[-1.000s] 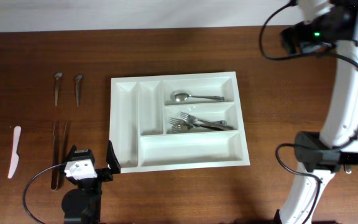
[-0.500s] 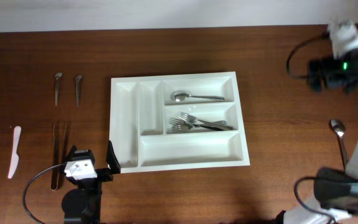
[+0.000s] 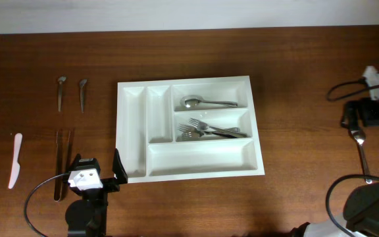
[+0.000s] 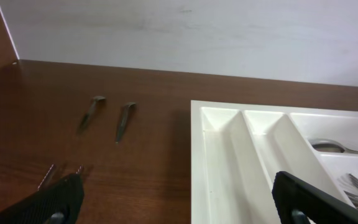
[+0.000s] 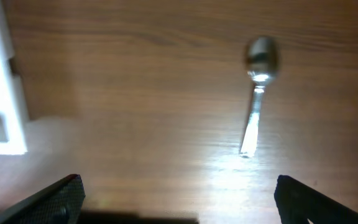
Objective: Pack container
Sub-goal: 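Move the right gripper back right over the remaining spoon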
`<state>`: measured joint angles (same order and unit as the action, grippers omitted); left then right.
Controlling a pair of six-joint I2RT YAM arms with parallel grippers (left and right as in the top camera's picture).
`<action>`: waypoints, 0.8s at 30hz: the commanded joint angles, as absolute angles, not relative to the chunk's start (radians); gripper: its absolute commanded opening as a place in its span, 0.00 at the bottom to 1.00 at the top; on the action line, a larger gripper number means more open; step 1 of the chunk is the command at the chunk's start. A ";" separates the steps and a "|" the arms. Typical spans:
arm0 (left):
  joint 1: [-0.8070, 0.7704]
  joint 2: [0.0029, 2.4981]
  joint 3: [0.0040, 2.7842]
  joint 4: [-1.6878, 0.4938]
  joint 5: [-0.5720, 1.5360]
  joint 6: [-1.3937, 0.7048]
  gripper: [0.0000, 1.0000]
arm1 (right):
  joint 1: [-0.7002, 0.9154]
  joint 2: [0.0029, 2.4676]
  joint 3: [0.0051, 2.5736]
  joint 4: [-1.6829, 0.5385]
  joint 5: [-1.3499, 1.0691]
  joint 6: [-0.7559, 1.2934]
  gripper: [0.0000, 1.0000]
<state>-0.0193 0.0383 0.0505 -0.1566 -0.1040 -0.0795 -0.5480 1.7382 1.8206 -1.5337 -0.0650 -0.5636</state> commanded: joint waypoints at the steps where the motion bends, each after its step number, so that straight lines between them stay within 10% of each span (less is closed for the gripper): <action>1: -0.023 0.036 0.046 -0.154 -0.093 -0.082 0.99 | -0.622 1.759 1.809 -1.503 -0.060 -0.643 0.99; 24: -0.023 0.036 0.046 -0.154 -0.093 -0.081 0.99 | -0.716 1.776 1.771 -1.435 -0.076 -0.803 0.99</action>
<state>-0.0193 0.0383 0.0505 -0.1566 -0.1040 -0.0792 -0.7128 1.7683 1.8030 -1.4406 -0.1009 -0.8150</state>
